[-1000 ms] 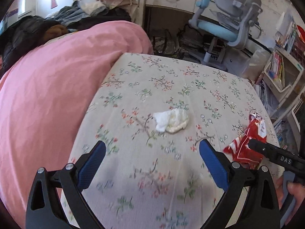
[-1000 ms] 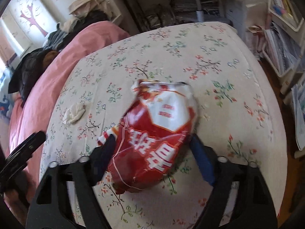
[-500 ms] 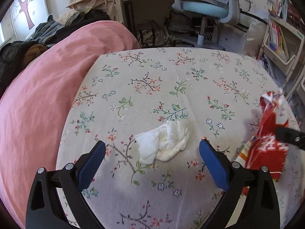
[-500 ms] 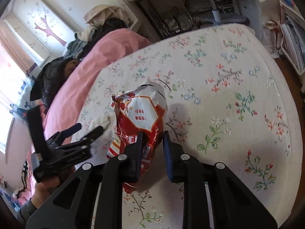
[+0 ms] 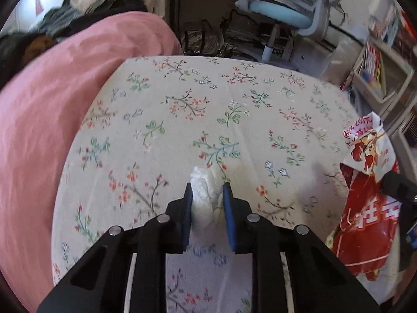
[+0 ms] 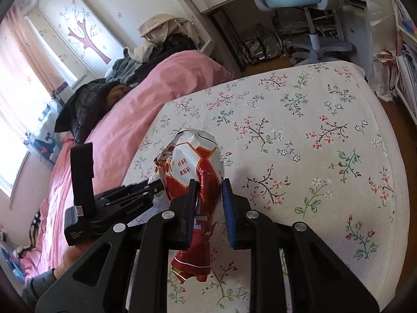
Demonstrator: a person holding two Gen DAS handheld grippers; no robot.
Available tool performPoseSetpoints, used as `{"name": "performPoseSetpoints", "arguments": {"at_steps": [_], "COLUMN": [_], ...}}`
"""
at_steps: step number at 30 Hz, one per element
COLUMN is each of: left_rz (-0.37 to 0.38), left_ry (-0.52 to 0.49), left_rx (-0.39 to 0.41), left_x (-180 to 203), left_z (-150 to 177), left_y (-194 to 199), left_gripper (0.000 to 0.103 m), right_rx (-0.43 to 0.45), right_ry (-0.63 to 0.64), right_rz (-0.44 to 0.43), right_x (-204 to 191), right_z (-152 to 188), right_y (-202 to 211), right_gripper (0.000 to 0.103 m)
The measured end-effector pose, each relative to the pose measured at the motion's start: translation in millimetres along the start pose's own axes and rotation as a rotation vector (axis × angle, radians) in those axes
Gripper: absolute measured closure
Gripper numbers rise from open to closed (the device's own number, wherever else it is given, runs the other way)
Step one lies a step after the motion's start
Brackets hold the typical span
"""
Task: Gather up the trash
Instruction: 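Grasp the red snack wrapper with the right tool while the left tool grasps the small white tissue, then carry wrapper and tissue over the yellow bin and open both tools to drop them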
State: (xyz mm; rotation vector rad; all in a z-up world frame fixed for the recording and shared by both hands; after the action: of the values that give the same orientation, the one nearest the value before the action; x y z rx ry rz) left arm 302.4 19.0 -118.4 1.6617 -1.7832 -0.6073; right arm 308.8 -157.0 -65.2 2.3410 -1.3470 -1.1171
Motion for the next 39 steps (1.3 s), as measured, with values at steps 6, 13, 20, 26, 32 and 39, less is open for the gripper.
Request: {"name": "performPoseSetpoints", "arguments": {"at_steps": [6, 13, 20, 26, 32, 39], "left_rz": [0.042, 0.056, 0.022, 0.007, -0.005, -0.015], "left_ry": [0.041, 0.067, 0.148, 0.202, 0.194, 0.216], "left_rx": [0.044, 0.139, 0.201, 0.209, 0.235, 0.245], "left_x": [4, 10, -3, -8, -4, -5], "left_z": [8, 21, 45, 71, 92, 114], "left_y": [38, 99, 145, 167, 187, 205], "left_gripper": [0.08, 0.08, 0.08, 0.08, 0.08, 0.08], "right_rx": [0.035, 0.078, 0.1, 0.107, 0.097, 0.08], "right_ry": [-0.002, -0.023, -0.011, 0.004, 0.015, 0.029], "right_rz": [-0.04, -0.069, -0.095, -0.136, -0.154, -0.153], "right_x": [-11, -19, -34, -53, -68, -78], "right_z": [1, 3, 15, 45, 79, 117], "right_y": [24, 53, 81, 106, 128, 150], "right_gripper": [0.084, 0.084, 0.084, 0.084, 0.084, 0.084]}}
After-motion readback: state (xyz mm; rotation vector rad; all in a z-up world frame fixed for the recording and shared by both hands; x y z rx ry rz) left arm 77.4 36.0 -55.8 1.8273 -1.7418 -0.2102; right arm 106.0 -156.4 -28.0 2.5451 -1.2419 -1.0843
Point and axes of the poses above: each gripper's, at about its wrist camera, not at the fingertips, and y roughly against the way its jaws point, x to its right, z to its underside, the point moved 2 cm from there along -y, roughly the way its jaws point, and after that the axes turned 11 degrees about x, right-handed, at the moved point
